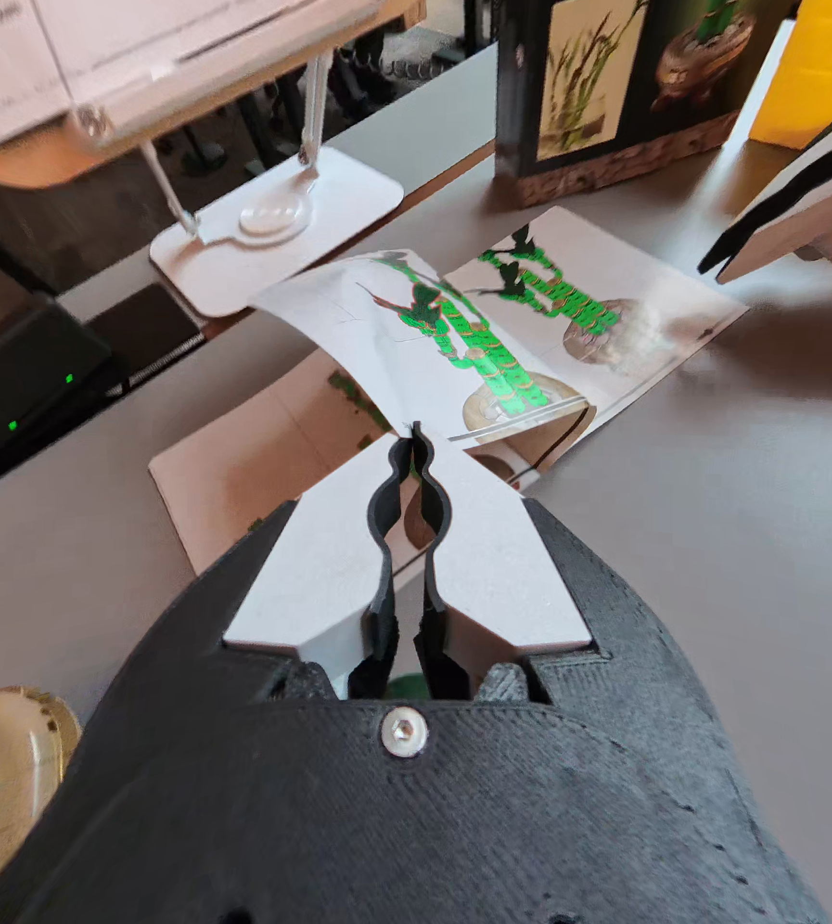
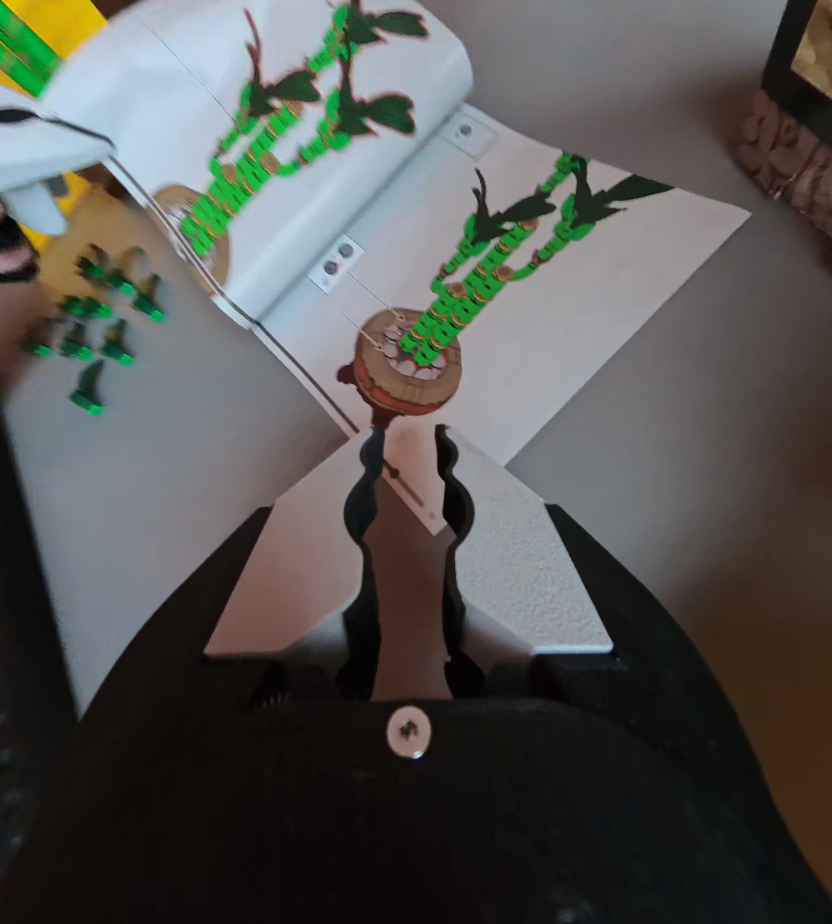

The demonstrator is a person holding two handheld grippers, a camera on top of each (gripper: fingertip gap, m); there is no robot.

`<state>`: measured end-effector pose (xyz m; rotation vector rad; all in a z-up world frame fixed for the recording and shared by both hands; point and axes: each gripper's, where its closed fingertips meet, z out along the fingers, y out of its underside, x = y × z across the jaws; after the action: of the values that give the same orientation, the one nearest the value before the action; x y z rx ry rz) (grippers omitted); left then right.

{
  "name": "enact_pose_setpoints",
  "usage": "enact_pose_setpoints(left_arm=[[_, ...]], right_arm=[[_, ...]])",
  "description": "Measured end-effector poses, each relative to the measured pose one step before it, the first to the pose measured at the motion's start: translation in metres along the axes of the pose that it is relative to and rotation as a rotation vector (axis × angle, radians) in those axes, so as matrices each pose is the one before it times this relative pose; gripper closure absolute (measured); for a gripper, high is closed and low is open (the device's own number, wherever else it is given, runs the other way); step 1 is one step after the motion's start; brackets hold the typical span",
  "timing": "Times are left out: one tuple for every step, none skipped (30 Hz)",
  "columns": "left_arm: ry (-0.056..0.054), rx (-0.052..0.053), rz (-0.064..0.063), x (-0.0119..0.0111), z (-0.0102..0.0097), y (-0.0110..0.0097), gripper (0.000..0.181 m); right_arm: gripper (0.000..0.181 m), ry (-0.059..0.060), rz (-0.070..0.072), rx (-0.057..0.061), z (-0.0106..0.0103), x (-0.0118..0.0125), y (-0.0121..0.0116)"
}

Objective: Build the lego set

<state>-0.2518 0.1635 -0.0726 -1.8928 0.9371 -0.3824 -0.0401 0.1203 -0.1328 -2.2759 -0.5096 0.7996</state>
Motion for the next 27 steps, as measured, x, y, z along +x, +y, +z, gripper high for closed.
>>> enact_pose_setpoints(left_arm=[[0.0014,-0.0061,-0.0293,-0.00430,-0.00207,0.00665,0.181],[0.0017,-0.0060,-0.0322,-0.00430,-0.00161,0.00621,0.181],[0.0043,-0.0062,-0.0347,-0.00388,-0.00165,0.00580,0.181],[0.0034,-0.0068,-0.0368,-0.00402,-0.00190,0.00530,0.181],[0.0006,-0.0090,-0.0379,-0.00456,-0.00217,0.00555,0.181],[-0.0009,-0.0154,-0.0399,-0.00512,-0.00214,0.00623,0.181],[0.0004,-0.0198,-0.0423,-0.00556,-0.00223,0.00662,0.181],[-0.0018,-0.0186,-0.0467,-0.00622,-0.00242,0.00614,0.181],[-0.0024,-0.0197,-0.0519,-0.00659,-0.00270,0.00537,0.181],[0.0085,-0.0146,-0.0510,-0.00497,-0.00287,0.00337,0.181],[0.0155,-0.0041,-0.0491,-0.00354,-0.00343,0.00099,0.181],[0.0184,0.0002,-0.0472,-0.00234,-0.00355,-0.00030,0.181],[0.0243,0.0033,-0.0418,-0.00082,-0.00381,-0.00114,0.176],[0.0259,0.0069,-0.0364,0.00021,-0.00388,-0.00170,0.173],[0.0191,0.0000,-0.0320,-0.00043,-0.00355,-0.00030,0.168],[0.0111,-0.0113,-0.0253,-0.00138,-0.00291,0.00142,0.162],[0.0072,-0.0156,-0.0172,-0.00208,-0.00215,0.00230,0.156],[0.0055,-0.0148,-0.0150,-0.00225,-0.00190,0.00241,0.152],[0.0085,-0.0109,-0.0155,-0.00170,-0.00175,0.00183,0.149],[0.0127,-0.0070,-0.0176,-0.00097,-0.00210,0.00113,0.146],[0.0198,-0.0021,-0.0176,0.00076,-0.00273,0.00022,0.145],[0.0256,0.0053,-0.0147,0.00256,-0.00330,-0.00106,0.146],[0.0225,0.0102,-0.0088,0.00328,-0.00330,-0.00177,0.147],[0.0166,0.0110,0.0017,0.00351,-0.00301,-0.00212,0.148],[0.0083,0.0094,0.0104,0.00331,-0.00200,-0.00187,0.149],[-0.0001,0.0067,0.0172,0.00282,-0.00078,-0.00112,0.151],[-0.0120,-0.0013,0.0228,0.00144,0.00069,0.00034,0.153]], right_arm=[[0.163,0.0201,-0.0212,-0.0175,0.00361,0.00269,0.00347],[0.164,0.0137,-0.0184,-0.0153,0.00347,0.00172,0.00320],[0.164,0.0137,-0.0126,-0.0169,0.00283,0.00151,0.00308],[0.164,0.0117,-0.0102,-0.0159,0.00205,0.00114,0.00271],[0.165,0.0078,-0.0088,-0.0106,0.00116,0.00032,0.00159],[0.165,0.0047,-0.0079,0.0013,-0.00030,0.00009,-0.00047],[0.165,0.0083,-0.0015,-0.0092,-0.00086,0.00083,0.00094],[0.165,0.0071,-0.0017,-0.0057,-0.00106,0.00068,0.00060],[0.164,0.0112,-0.0050,-0.0043,-0.00132,0.00112,0.00033],[0.164,0.0124,-0.0094,0.0021,-0.00125,0.00091,-0.00080],[0.164,0.0081,-0.0099,0.0067,-0.00106,-0.00019,-0.00156],[0.164,0.0023,-0.0082,0.0069,-0.00067,-0.00152,-0.00184],[0.164,-0.0030,-0.0099,0.0047,0.00014,-0.00277,-0.00142],[0.164,-0.0005,-0.0133,-0.0001,0.00091,-0.00275,-0.00094],[0.164,0.0075,-0.0176,-0.0041,0.00160,-0.00171,-0.00027],[0.164,0.0089,-0.0213,-0.0091,0.00210,-0.00167,0.00075],[0.164,0.0079,-0.0226,-0.0176,0.00276,-0.00144,0.00243],[0.163,0.0137,-0.0214,-0.0229,0.00288,-0.00019,0.00345],[0.165,0.0187,-0.0225,0.0084,0.00047,0.00079,-0.00128],[0.165,0.0096,-0.0149,-0.0028,0.00048,0.00031,0.00074],[0.166,0.0056,-0.0035,-0.0008,-0.00018,0.00053,0.00017],[0.165,-0.0016,0.0095,0.0008,-0.00012,-0.00007,0.00010],[0.165,-0.0040,0.0151,0.0030,-0.00011,-0.00055,-0.00040],[0.164,-0.0006,0.0090,-0.0013,-0.00035,-0.00093,-0.00024],[0.164,0.0055,-0.0085,0.0068,-0.00112,-0.00230,-0.00257],[0.164,0.0141,-0.0290,0.0330,-0.00201,-0.00359,-0.00779],[0.165,0.0177,-0.0407,0.0546,-0.00207,-0.00500,-0.01333]])
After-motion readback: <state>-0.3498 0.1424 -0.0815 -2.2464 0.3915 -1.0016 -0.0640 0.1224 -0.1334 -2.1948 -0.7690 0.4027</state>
